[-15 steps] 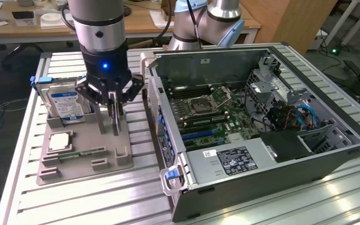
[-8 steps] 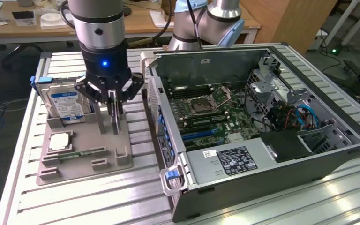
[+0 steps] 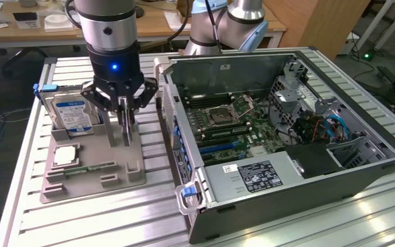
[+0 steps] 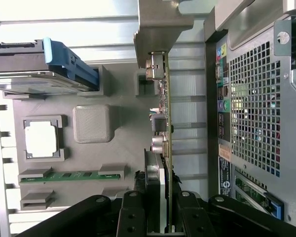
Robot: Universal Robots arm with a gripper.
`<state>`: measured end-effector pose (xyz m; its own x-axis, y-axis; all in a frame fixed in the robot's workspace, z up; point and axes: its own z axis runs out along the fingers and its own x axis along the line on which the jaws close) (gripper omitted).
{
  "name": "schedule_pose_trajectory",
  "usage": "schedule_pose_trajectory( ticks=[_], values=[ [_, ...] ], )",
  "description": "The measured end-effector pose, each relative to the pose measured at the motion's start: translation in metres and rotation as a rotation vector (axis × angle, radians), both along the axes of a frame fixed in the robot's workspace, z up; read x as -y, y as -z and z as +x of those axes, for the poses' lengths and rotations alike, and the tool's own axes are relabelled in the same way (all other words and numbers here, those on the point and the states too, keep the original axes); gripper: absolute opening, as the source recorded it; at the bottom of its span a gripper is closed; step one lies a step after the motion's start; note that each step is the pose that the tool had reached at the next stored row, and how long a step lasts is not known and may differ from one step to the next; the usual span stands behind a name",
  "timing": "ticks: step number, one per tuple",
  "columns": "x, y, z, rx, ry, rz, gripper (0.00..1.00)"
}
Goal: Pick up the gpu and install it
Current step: 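Pick up the gpu and move the gpu toward the slot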
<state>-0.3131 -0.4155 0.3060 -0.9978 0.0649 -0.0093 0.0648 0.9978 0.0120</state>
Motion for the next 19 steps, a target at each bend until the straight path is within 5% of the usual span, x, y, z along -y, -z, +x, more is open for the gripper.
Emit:
schedule_pose_trajectory(
  ticks=[19],
  values=[
    [0.0001,-0.0095,0.0,0.0,0.0,0.0,0.28]
  ],
)
